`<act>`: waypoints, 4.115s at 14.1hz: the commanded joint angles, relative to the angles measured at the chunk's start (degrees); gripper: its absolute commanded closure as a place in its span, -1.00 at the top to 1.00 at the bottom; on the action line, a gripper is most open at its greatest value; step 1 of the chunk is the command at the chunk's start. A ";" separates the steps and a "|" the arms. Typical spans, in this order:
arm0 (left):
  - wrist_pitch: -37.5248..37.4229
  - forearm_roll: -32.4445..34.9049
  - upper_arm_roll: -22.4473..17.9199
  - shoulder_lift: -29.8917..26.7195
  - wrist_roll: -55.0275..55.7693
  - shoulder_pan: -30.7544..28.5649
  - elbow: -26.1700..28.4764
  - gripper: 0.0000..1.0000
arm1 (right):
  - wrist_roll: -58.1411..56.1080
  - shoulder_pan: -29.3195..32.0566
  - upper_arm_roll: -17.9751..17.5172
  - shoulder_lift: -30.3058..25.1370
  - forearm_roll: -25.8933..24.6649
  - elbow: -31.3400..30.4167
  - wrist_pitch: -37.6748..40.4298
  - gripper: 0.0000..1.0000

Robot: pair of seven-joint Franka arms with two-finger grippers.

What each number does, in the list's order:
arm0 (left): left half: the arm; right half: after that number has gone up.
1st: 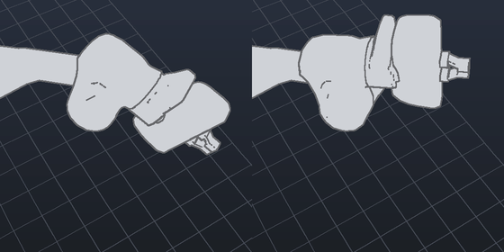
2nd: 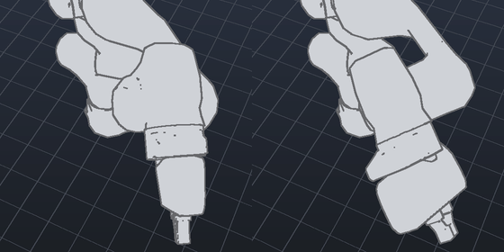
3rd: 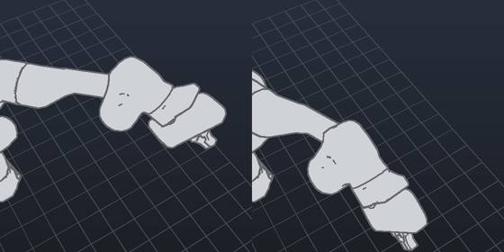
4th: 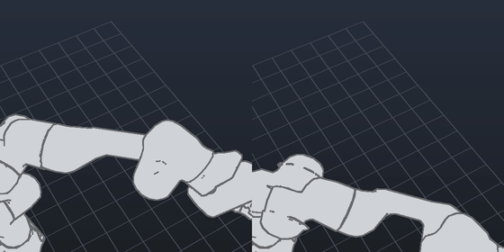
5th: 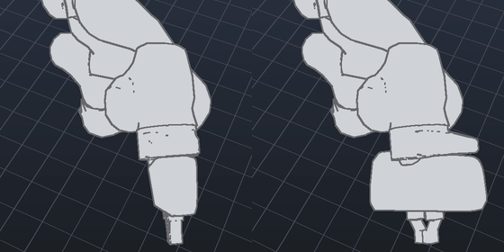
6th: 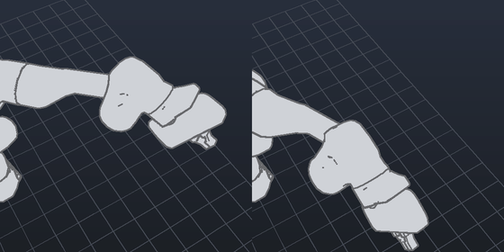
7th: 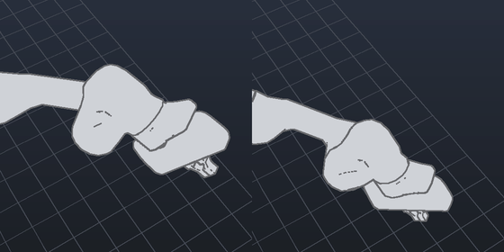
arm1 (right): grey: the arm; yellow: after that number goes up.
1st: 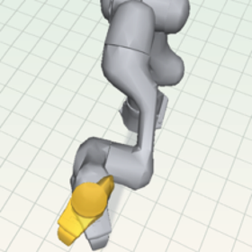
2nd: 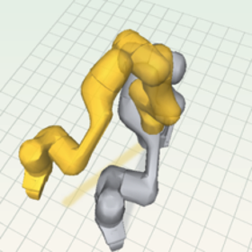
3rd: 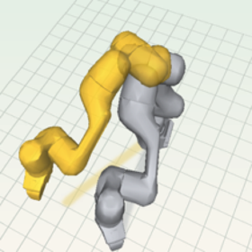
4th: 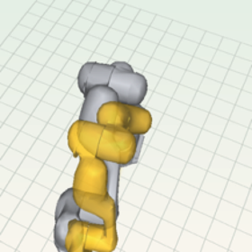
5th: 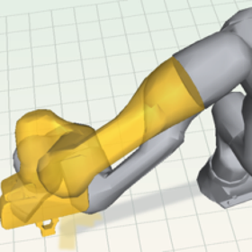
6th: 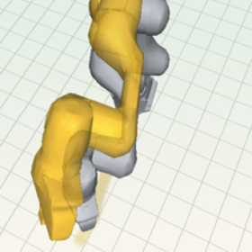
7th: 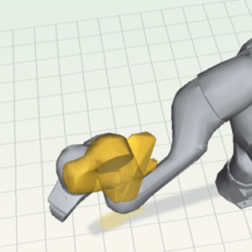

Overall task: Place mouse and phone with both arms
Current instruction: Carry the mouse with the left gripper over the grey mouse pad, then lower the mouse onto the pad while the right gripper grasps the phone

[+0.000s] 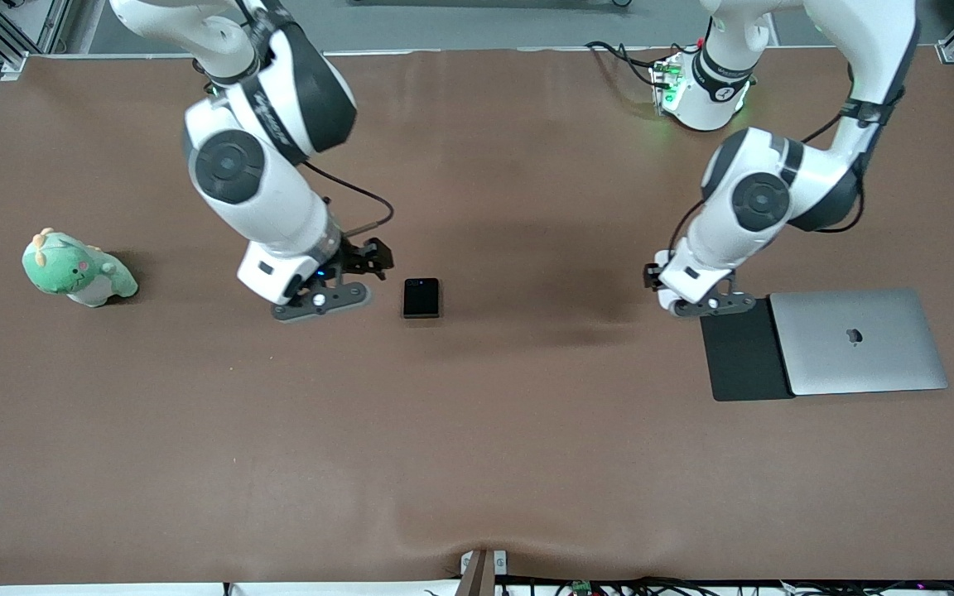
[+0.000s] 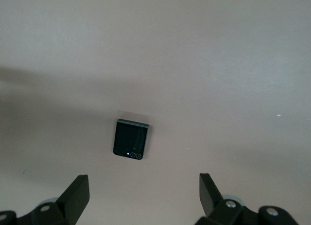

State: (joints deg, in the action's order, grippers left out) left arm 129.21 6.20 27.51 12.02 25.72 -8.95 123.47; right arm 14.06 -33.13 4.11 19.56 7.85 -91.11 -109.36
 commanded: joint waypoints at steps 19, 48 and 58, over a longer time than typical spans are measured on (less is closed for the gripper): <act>4.12 13.14 -0.61 18.73 -13.59 -17.06 -13.60 -0.19 | 8.62 -7.74 0.64 14.19 1.11 -12.42 -29.15 1.00; 9.31 21.29 -1.40 25.24 -8.84 -16.10 -14.48 1.00 | 13.80 -11.87 0.73 17.53 2.61 -16.81 -36.18 1.00; 6.93 21.76 3.33 15.85 -8.40 -18.38 -14.57 1.00 | 13.62 -10.29 0.99 15.59 2.52 -16.29 -31.97 1.00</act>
State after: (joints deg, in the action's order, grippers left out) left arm 137.28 27.97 28.60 31.22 16.45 -25.79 107.61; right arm 27.21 -43.95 5.04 36.43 9.31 -107.24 -143.22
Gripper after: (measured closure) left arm 0.000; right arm 0.000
